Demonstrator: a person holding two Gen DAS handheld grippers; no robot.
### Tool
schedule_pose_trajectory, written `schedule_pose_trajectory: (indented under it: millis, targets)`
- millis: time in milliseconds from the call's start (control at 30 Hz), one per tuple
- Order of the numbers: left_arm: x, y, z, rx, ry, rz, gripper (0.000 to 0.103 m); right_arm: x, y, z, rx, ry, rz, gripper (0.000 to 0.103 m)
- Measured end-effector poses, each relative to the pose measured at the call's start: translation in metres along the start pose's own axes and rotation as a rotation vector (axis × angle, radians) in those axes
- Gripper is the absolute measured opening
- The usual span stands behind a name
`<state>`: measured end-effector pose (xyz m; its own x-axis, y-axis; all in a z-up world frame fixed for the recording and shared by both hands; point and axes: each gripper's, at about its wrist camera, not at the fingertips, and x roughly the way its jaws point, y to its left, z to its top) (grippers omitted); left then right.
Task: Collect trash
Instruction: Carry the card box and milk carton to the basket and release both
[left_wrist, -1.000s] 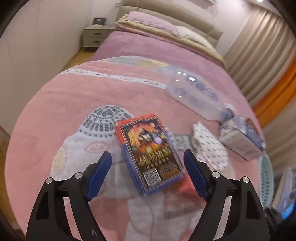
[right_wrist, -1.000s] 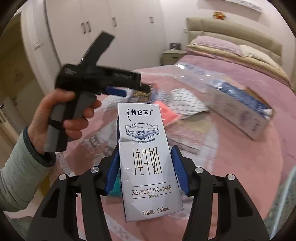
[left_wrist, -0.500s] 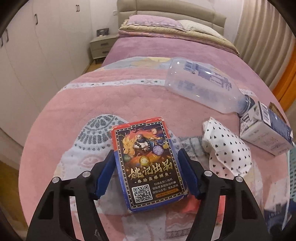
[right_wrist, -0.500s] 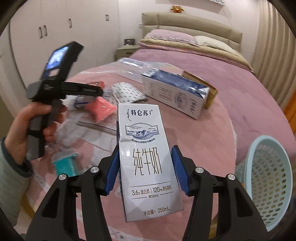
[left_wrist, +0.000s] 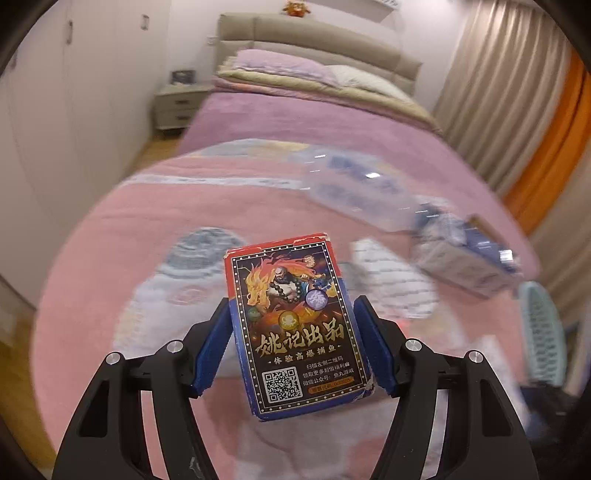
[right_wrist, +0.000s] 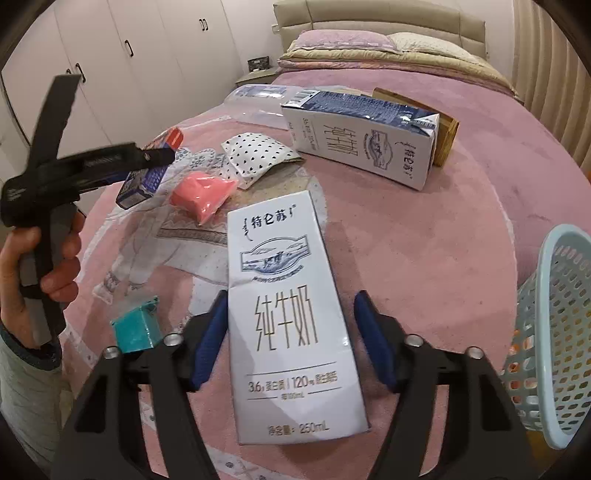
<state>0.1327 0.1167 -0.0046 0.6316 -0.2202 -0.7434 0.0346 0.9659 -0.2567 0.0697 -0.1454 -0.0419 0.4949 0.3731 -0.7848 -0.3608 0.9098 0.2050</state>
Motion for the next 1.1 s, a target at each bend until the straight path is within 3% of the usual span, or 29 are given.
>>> schedule_pose_trajectory:
  millis: [100, 267, 467, 733, 900, 1100]
  targets:
    - [-0.012, -0.011, -0.001, -0.006, -0.004, -0.138, 0.064, -0.004, 0.003, -0.001, -0.019, 0.011, 0.0, 0.053]
    - [-0.034, -0.051, -0.006, 0.053, -0.032, -0.31, 0.064, -0.028, -0.005, 0.003, -0.001, -0.049, -0.031, 0.051]
    - [-0.047, -0.113, -0.006, 0.162, -0.059, -0.374, 0.064, -0.075, -0.041, 0.005, 0.076, -0.156, -0.105, 0.051]
    - [-0.031, -0.215, -0.007, 0.345, -0.052, -0.358, 0.064, -0.128, -0.101, 0.003, 0.158, -0.262, -0.276, 0.051]
    - [-0.009, -0.28, -0.018, 0.418, -0.015, -0.389, 0.064, -0.148, -0.151, -0.003, 0.233, -0.291, -0.383, 0.051]
    - [0.027, -0.332, -0.031, 0.459, 0.051, -0.432, 0.064, -0.155, -0.219, -0.018, 0.395, -0.287, -0.414, 0.051]
